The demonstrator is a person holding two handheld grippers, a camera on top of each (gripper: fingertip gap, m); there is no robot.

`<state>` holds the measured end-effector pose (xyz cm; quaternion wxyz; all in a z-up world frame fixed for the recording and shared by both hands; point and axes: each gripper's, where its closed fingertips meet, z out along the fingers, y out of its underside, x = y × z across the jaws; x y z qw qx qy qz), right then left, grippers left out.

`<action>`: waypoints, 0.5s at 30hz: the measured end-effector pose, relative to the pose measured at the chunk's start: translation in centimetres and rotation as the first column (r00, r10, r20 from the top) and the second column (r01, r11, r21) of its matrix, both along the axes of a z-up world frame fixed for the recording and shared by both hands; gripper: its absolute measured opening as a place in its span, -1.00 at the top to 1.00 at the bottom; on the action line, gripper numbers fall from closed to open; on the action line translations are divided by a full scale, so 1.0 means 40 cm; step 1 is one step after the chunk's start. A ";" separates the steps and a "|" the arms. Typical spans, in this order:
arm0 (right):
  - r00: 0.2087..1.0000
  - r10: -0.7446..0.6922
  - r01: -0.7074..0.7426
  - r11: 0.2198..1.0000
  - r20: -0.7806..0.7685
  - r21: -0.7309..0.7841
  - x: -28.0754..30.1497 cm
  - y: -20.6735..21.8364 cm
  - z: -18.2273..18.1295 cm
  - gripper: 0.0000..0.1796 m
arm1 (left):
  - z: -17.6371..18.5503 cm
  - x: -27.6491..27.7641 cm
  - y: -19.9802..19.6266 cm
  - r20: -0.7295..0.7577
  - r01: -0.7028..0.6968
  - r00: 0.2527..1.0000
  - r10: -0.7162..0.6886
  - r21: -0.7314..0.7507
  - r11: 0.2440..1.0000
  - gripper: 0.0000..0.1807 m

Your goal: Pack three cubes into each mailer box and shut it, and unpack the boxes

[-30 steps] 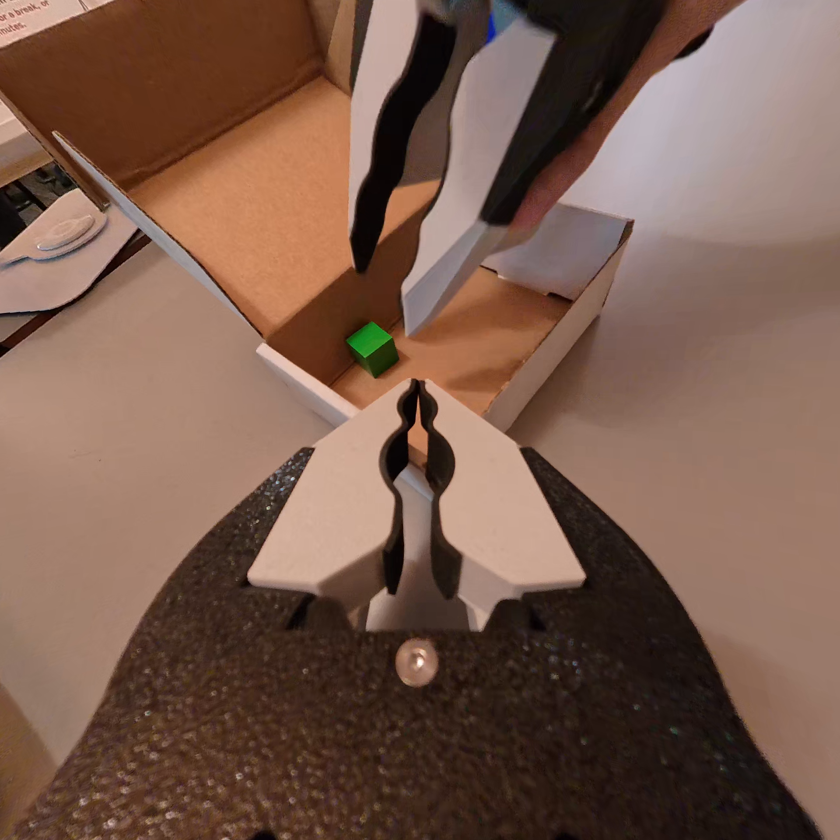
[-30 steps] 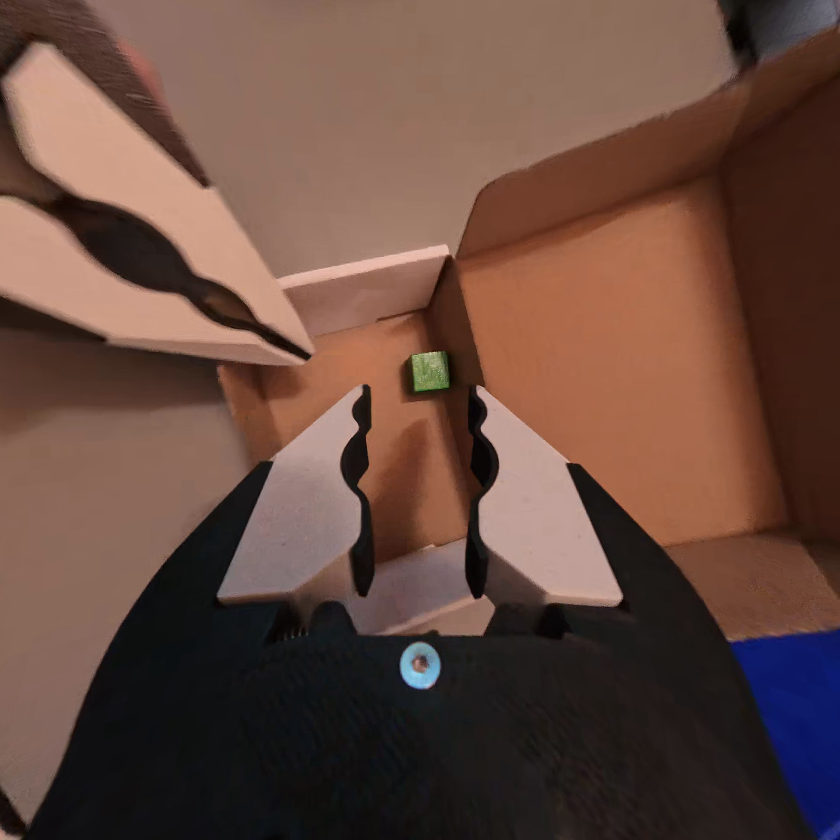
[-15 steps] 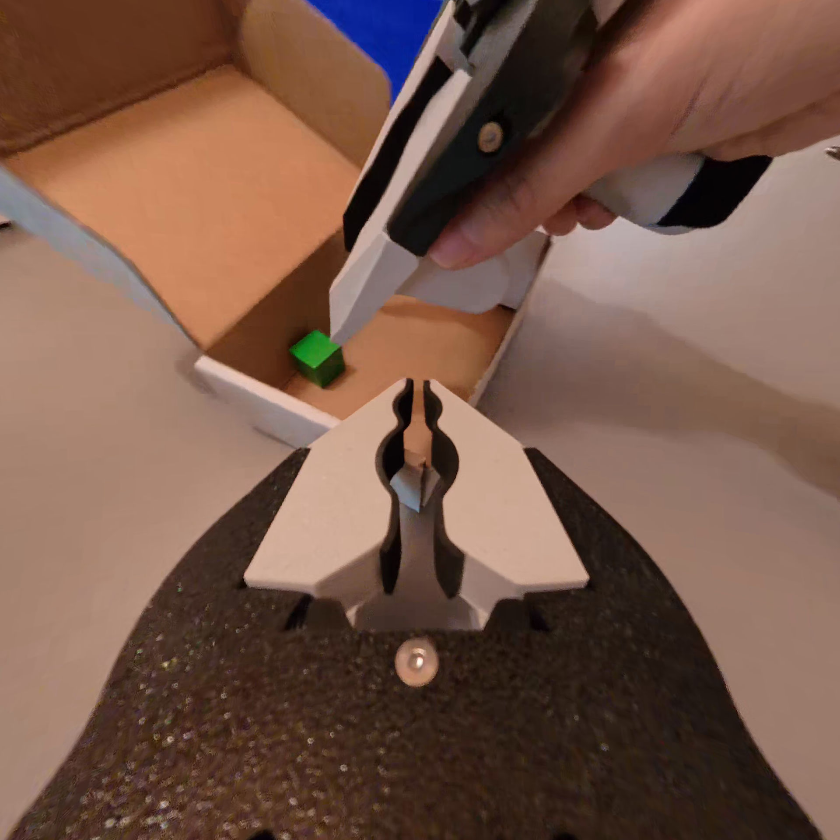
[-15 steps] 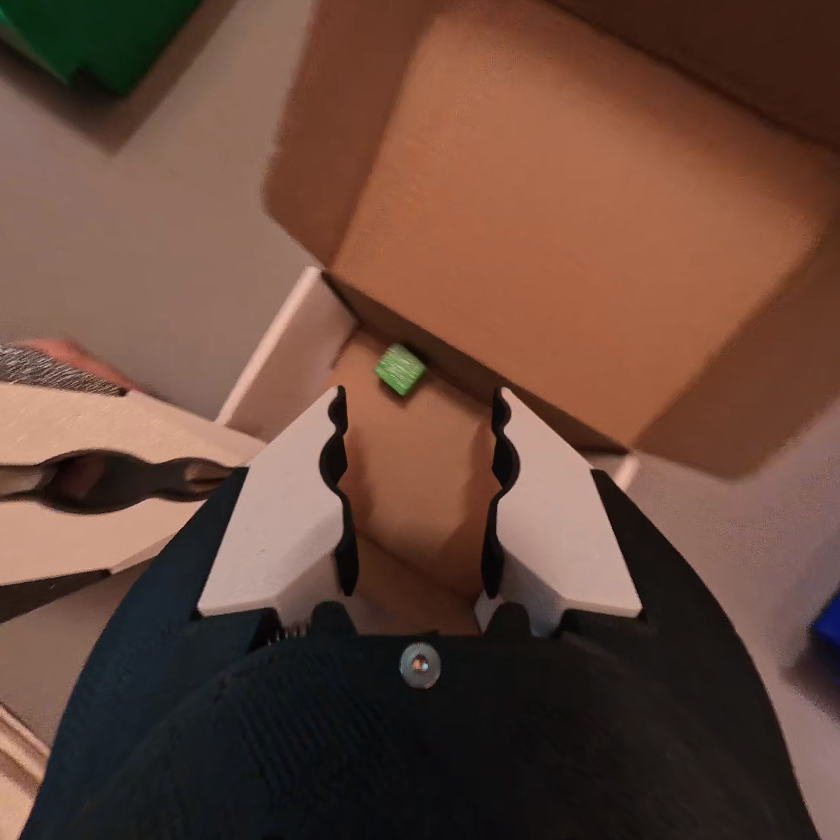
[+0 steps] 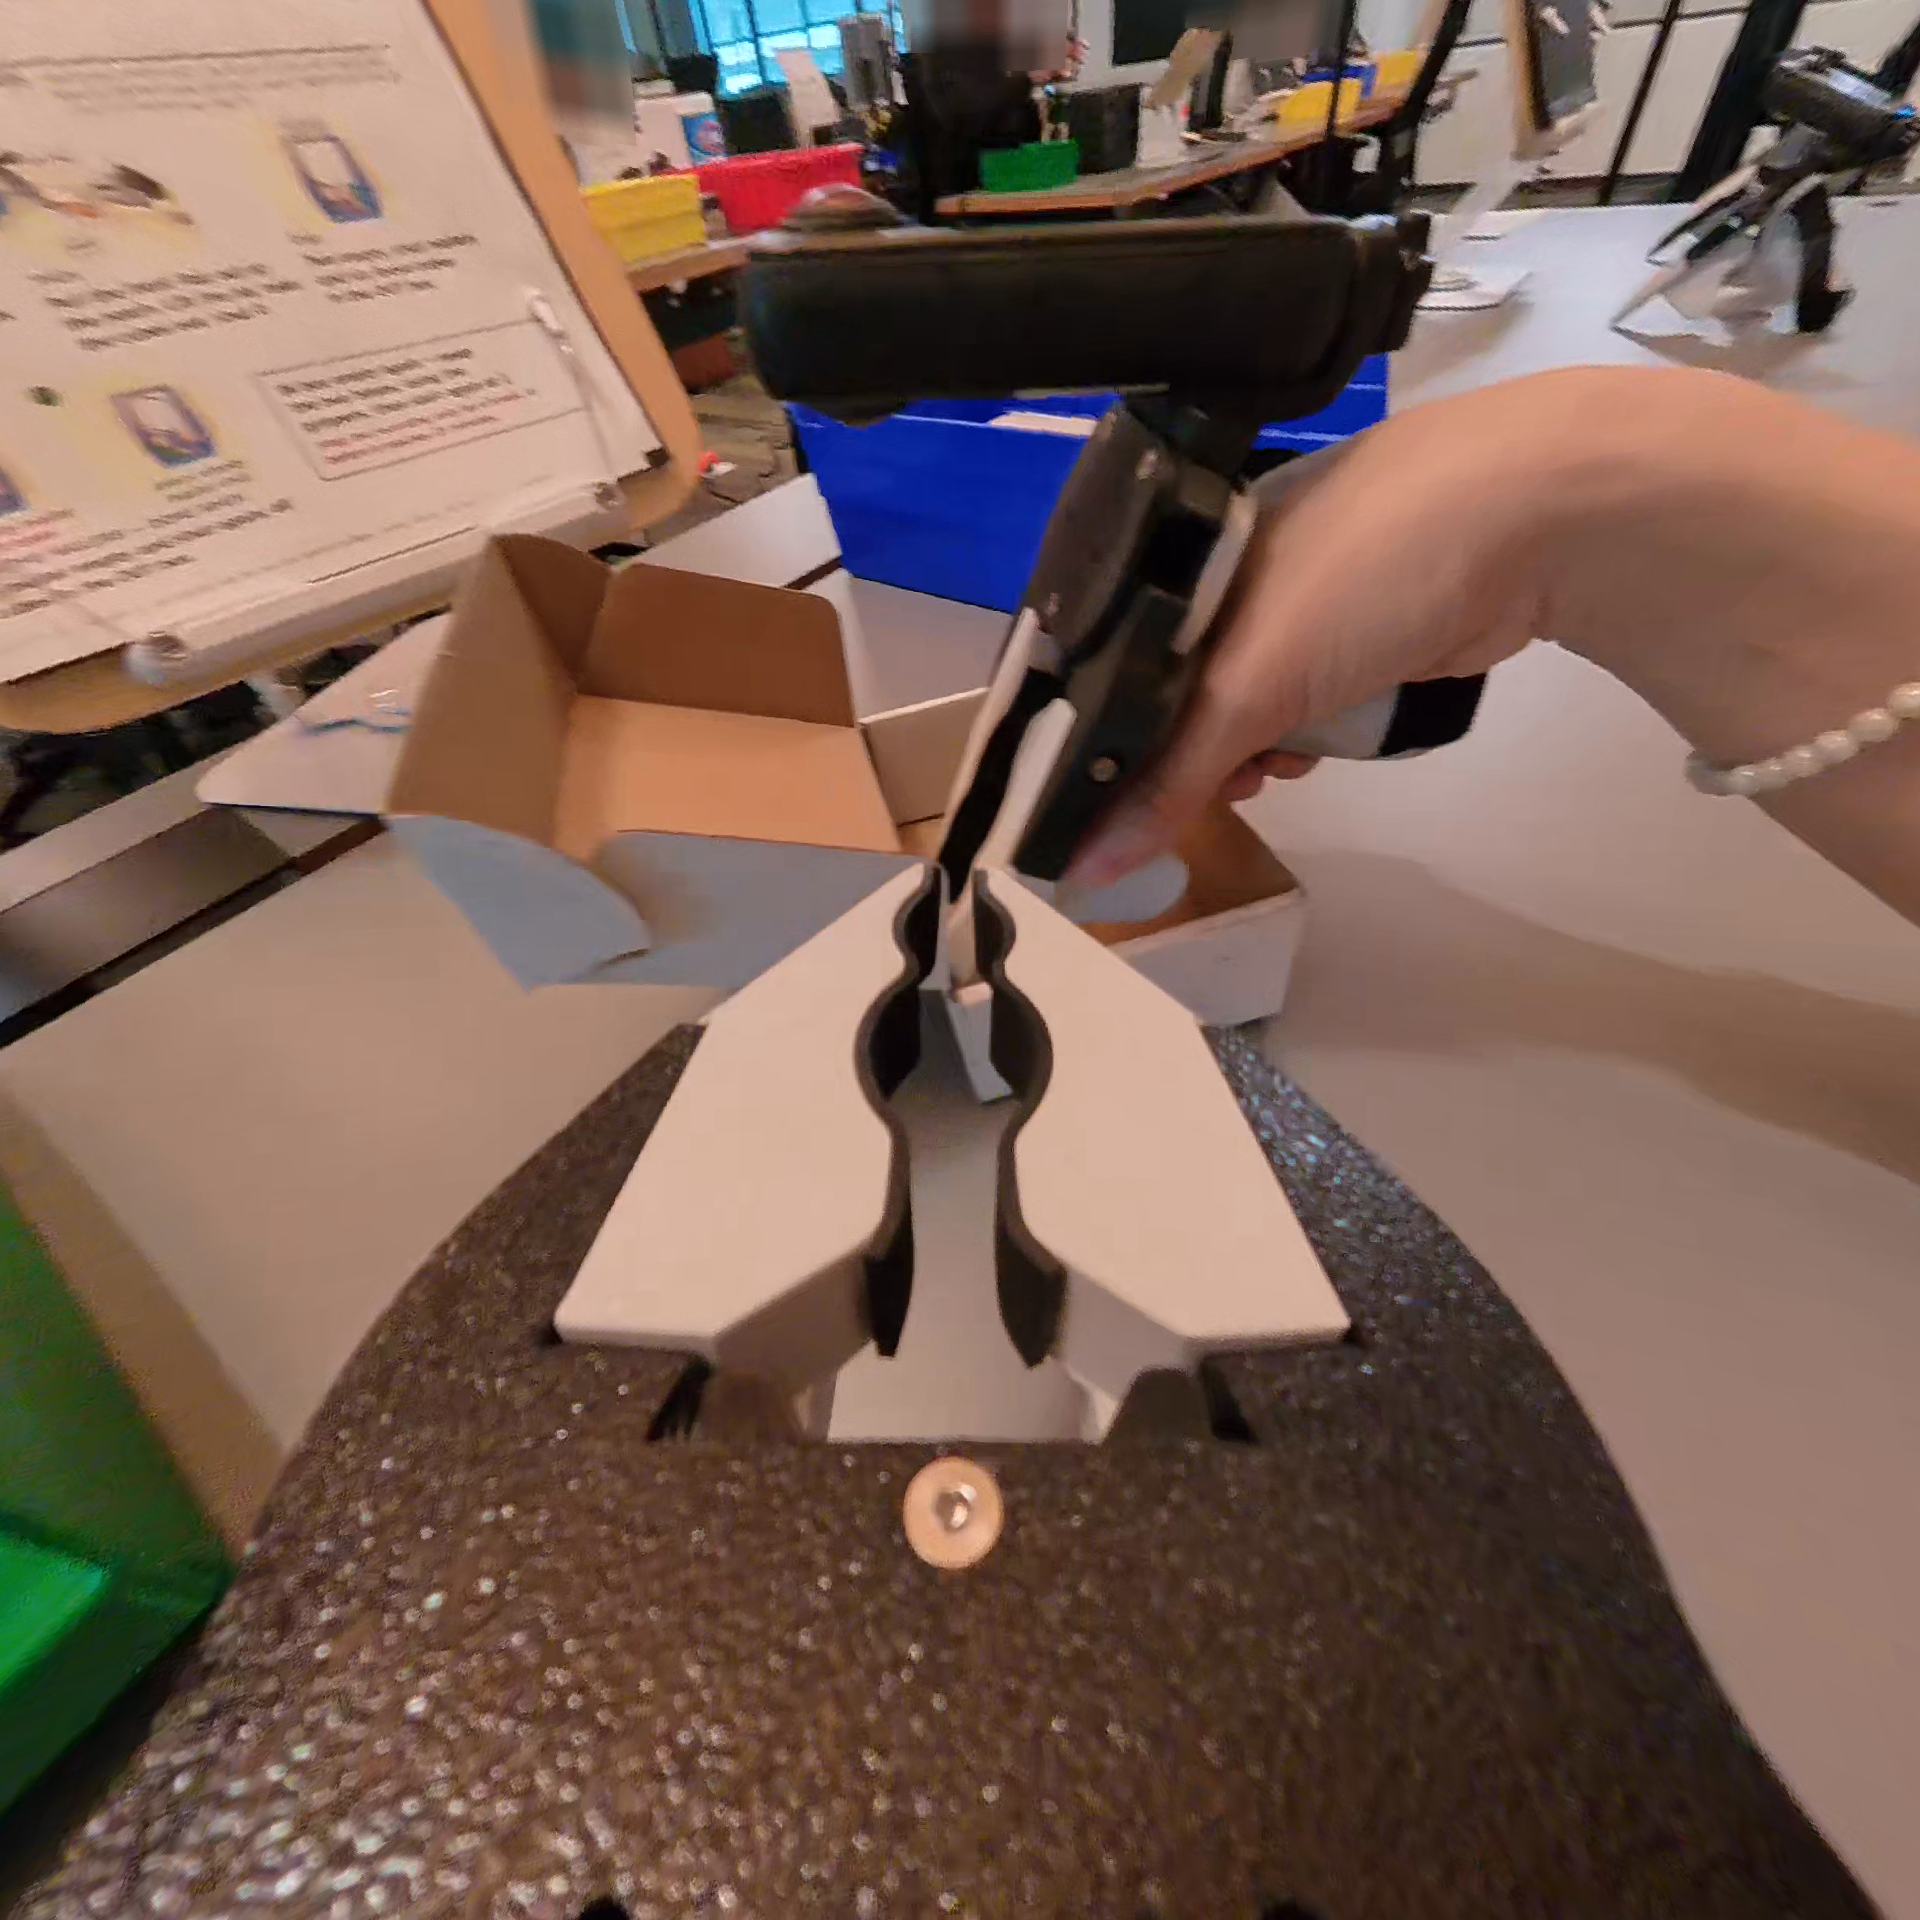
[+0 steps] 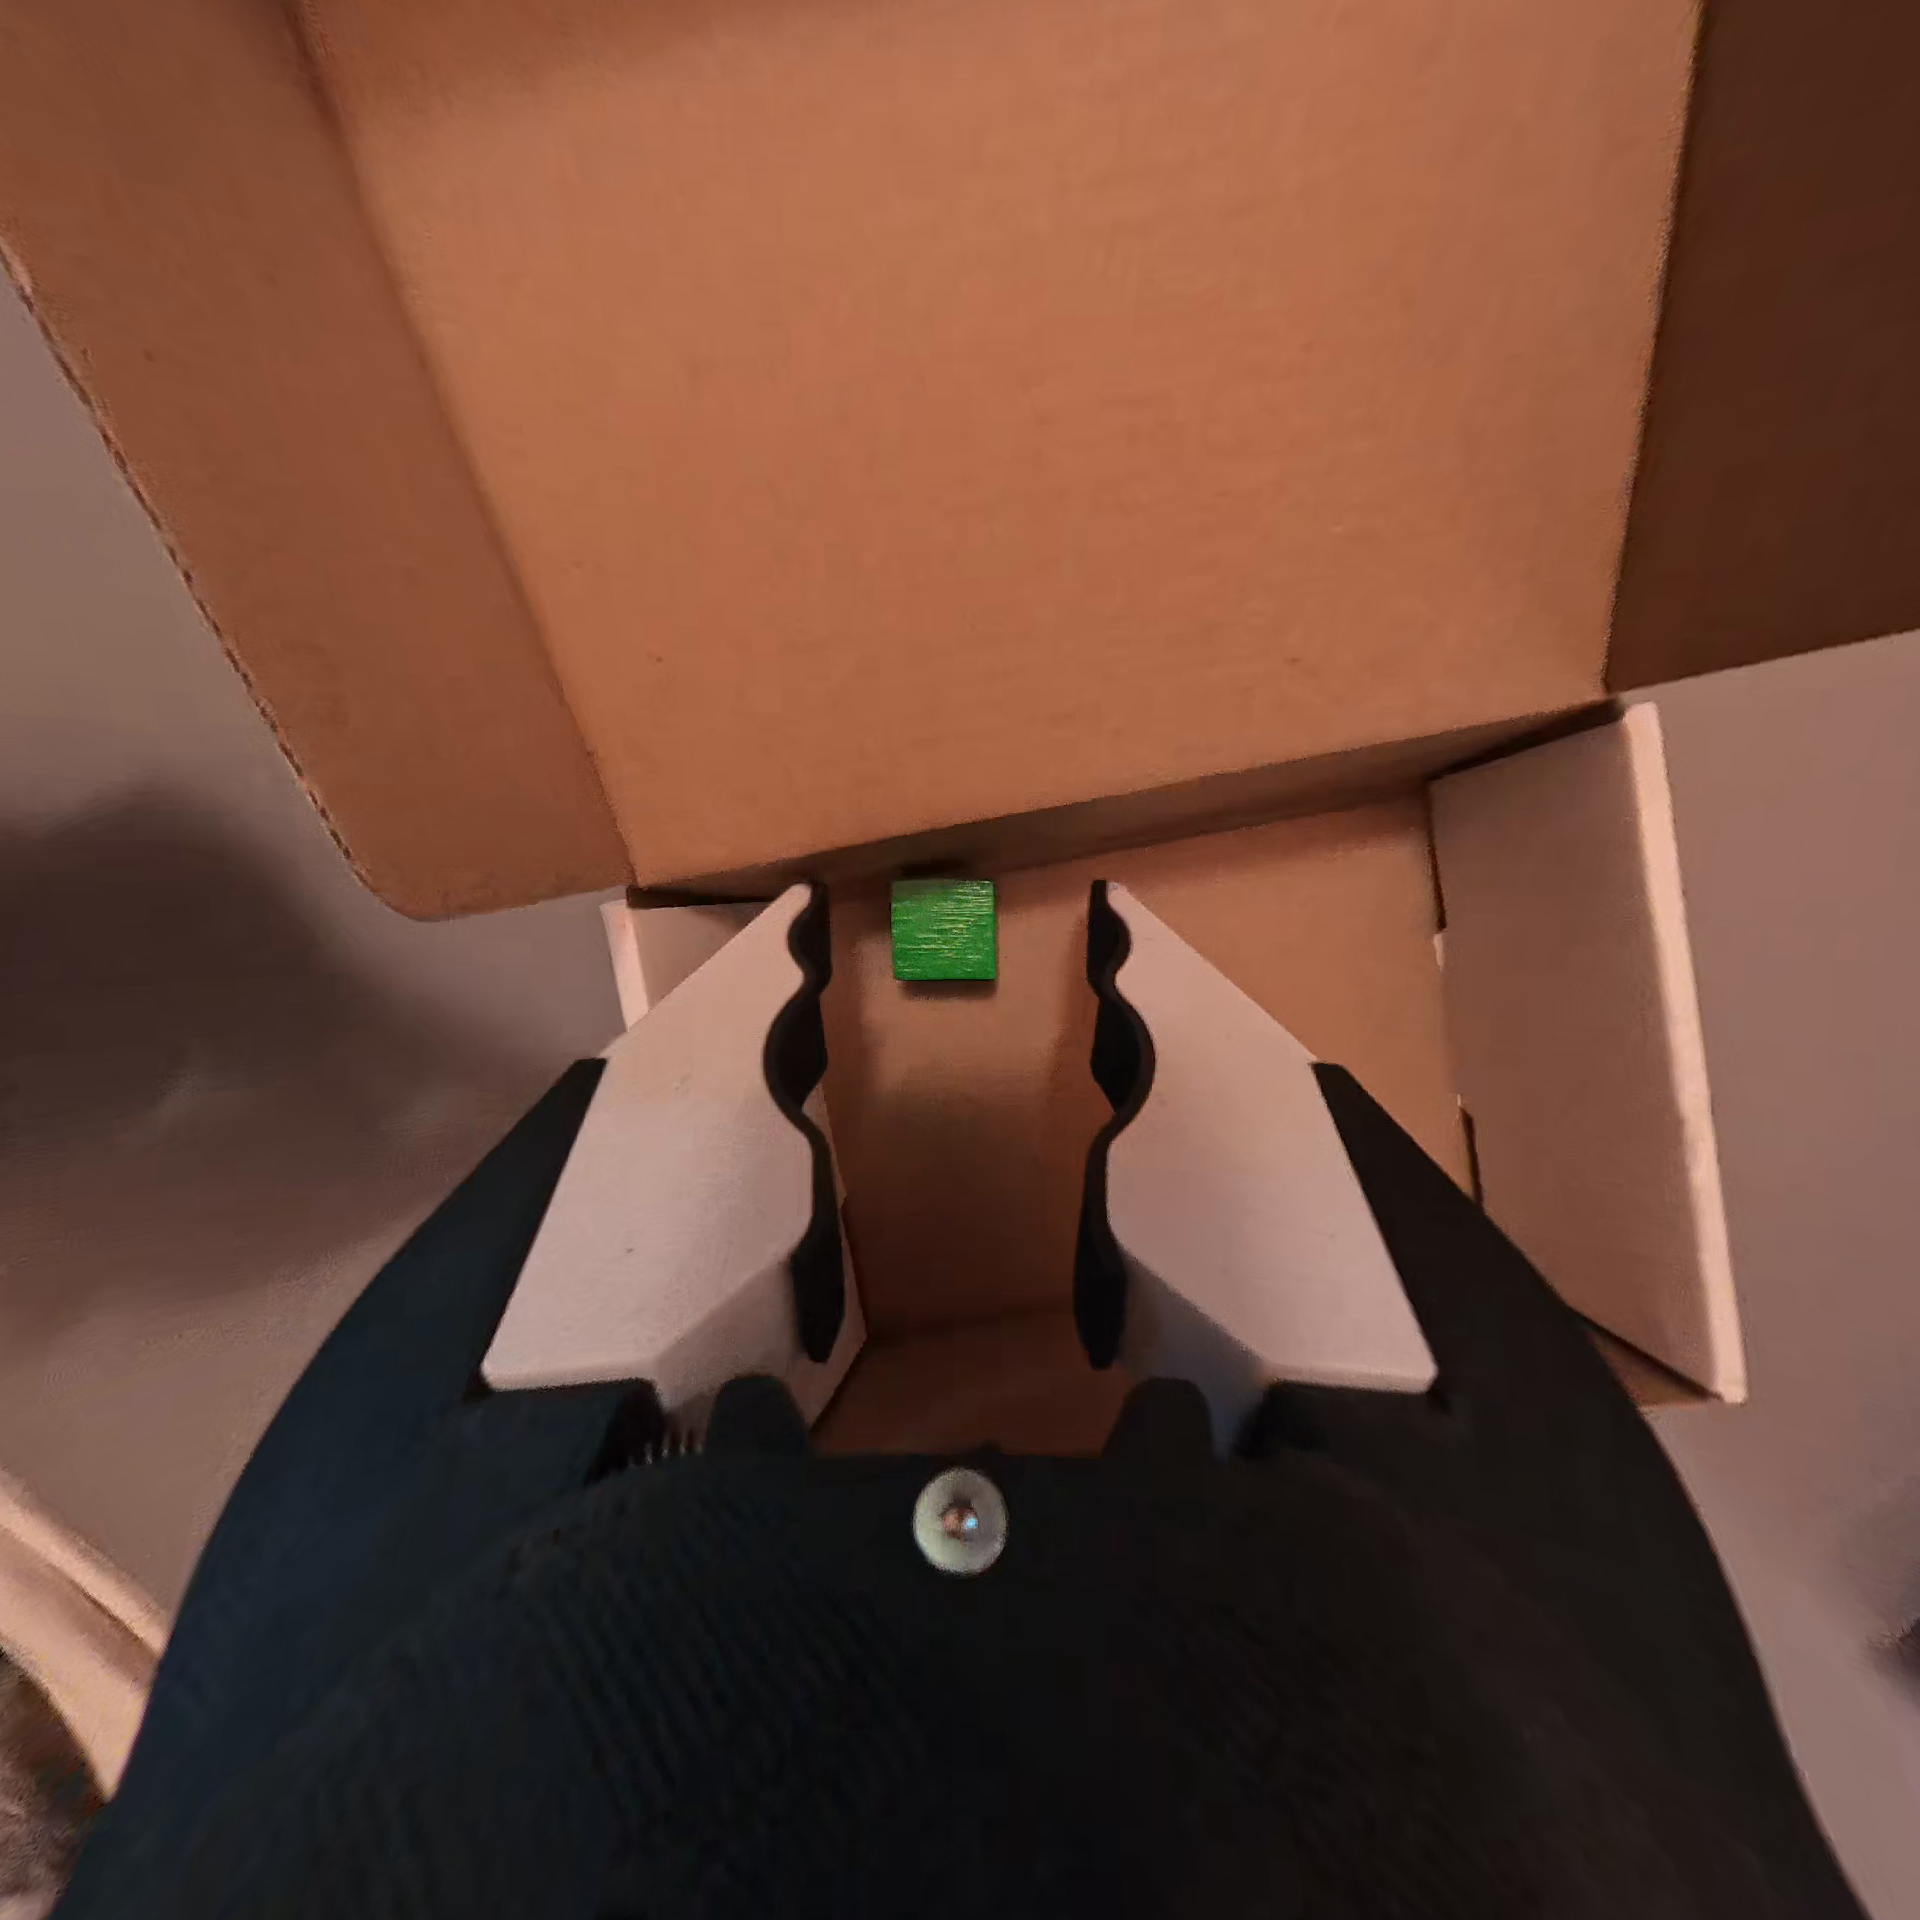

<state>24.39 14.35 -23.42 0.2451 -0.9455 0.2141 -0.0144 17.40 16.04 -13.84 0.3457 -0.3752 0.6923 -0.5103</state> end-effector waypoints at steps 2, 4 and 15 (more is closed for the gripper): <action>0.999 0.048 -0.048 0.998 -0.006 -0.030 -0.012 -0.004 -0.008 0.56 | -0.001 0.002 0.017 -0.003 -0.016 1.000 0.016 -0.015 1.000 0.98; 0.997 0.078 -0.078 0.995 -0.014 -0.054 -0.020 -0.012 -0.012 0.61 | -0.012 0.007 0.016 -0.023 -0.014 1.000 0.013 -0.024 1.000 0.98; 0.986 0.162 -0.162 0.987 0.035 0.006 0.002 -0.063 0.084 0.79 | -0.065 0.023 0.030 -0.046 -0.054 0.997 0.059 0.108 0.993 0.97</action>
